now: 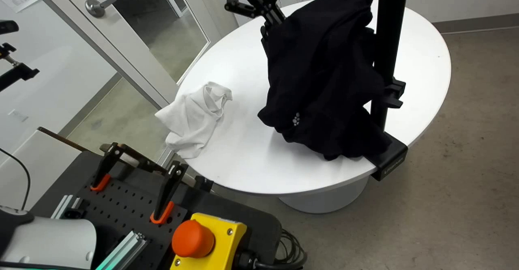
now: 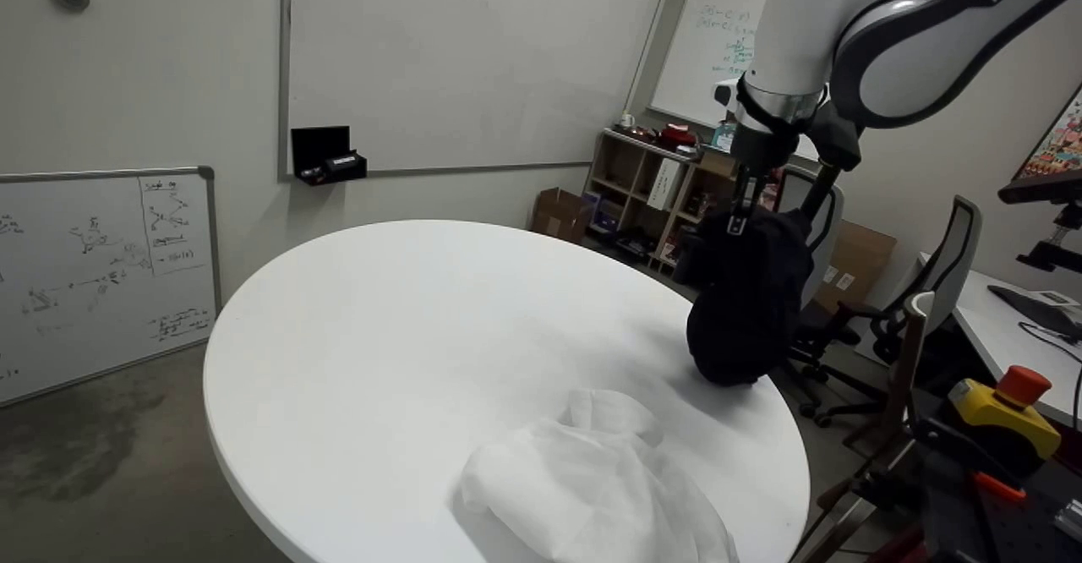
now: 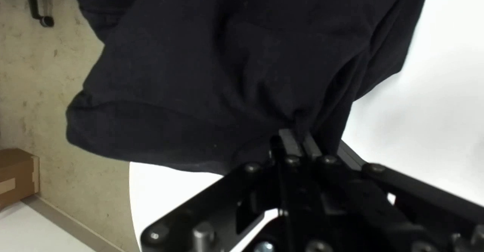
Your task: Pick up the black cloth from the tripod and put it on the table.
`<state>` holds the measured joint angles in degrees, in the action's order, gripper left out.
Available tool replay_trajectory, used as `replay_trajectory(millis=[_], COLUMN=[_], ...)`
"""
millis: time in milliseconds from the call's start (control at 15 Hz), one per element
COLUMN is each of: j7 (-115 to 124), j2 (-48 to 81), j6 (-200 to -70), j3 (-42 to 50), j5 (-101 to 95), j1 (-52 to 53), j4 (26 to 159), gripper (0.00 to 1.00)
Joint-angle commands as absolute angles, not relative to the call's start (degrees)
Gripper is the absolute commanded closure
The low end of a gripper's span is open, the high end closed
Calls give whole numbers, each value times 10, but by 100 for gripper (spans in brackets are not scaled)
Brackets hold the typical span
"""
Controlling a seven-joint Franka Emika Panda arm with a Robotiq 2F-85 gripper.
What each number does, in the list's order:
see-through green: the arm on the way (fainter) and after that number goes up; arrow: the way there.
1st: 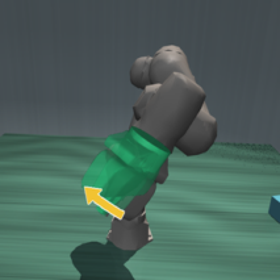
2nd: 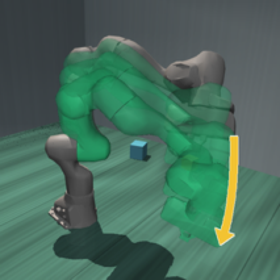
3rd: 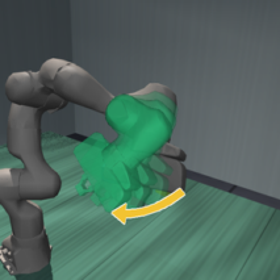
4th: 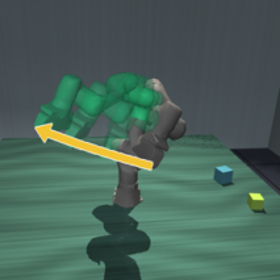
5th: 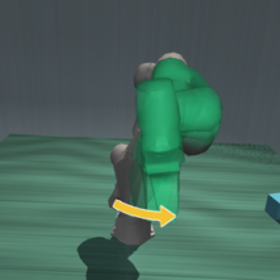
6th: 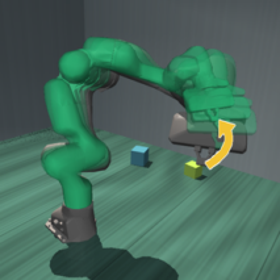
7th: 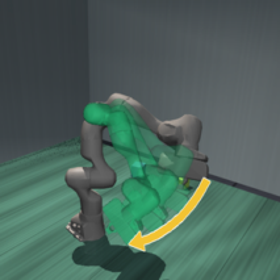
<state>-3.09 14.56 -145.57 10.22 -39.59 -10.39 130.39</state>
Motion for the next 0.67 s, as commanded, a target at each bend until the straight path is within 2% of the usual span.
replay_trajectory(millis=[0,267,600], j7=[-121,-193,-235], j2=[92,23,-56], j6=[-1361,-1243,-1135], j3=[72,77,79], j5=[-238,-97,-16], j1=[-122,-112,-92], j4=[1283,1243,1212], gripper=[99,99,99])
